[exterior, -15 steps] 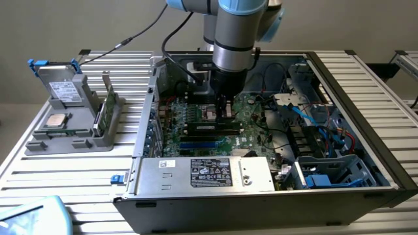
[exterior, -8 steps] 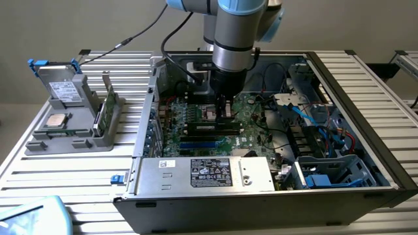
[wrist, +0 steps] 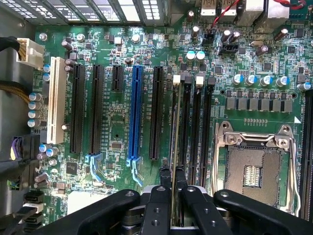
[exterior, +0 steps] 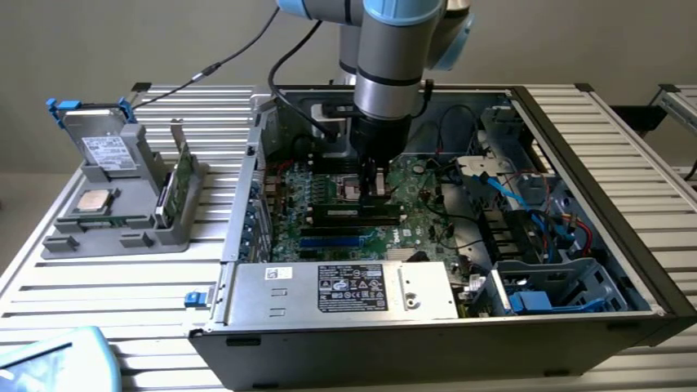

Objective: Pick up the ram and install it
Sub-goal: 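Insert the ram into the slot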

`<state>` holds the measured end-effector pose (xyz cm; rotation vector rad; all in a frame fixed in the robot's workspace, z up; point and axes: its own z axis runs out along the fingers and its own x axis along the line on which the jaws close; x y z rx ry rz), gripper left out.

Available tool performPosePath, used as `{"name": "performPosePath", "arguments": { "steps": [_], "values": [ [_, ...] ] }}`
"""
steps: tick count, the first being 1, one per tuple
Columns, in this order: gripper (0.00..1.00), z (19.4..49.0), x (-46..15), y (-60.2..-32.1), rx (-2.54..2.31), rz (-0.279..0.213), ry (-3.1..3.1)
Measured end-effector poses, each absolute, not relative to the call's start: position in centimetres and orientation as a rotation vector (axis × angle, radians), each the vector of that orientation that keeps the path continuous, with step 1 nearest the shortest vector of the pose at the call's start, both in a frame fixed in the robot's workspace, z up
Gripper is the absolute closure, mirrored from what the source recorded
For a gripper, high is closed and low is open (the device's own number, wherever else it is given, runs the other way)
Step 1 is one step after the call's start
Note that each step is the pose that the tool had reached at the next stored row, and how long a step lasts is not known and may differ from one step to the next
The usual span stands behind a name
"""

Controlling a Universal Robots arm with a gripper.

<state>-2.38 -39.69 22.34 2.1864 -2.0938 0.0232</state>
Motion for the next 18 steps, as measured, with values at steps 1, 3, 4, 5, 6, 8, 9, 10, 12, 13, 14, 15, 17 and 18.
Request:
{"name": "performPosePath", "arguments": {
  "steps": [1, 3, 4, 5, 6, 8, 9, 10, 12, 13, 14, 15, 17, 18],
  "values": [
    [0.86, 22.30, -2.38, -39.69, 2.186, 0.023, -2.094],
    [0.86, 22.22, -2.39, -39.70, 2.185, 0.025, -2.093],
    [0.86, 22.21, -2.39, -39.70, 2.184, 0.027, -2.092],
    [0.86, 22.21, -2.39, -39.70, 2.184, 0.027, -2.092],
    [0.86, 22.18, -2.39, -39.70, 2.184, 0.028, -2.092],
    [0.86, 22.09, -2.39, -39.69, 2.181, 0.033, -2.090],
    [0.86, 22.08, -2.39, -39.69, 2.180, 0.034, -2.089],
    [0.86, 22.08, -2.39, -39.69, 2.180, 0.035, -2.089],
    [0.86, 22.08, -2.39, -39.69, 2.180, 0.035, -2.089],
    [0.86, 22.08, -2.39, -39.69, 2.180, 0.035, -2.089],
    [0.86, 22.07, -2.39, -39.69, 2.180, 0.035, -2.089],
    [0.86, 22.07, -2.39, -39.69, 2.180, 0.035, -2.089],
    [0.86, 22.07, -2.38, -39.67, 2.180, 0.035, -2.089],
    [0.86, 22.07, -2.38, -39.65, 2.180, 0.035, -2.089]
  ]
}}
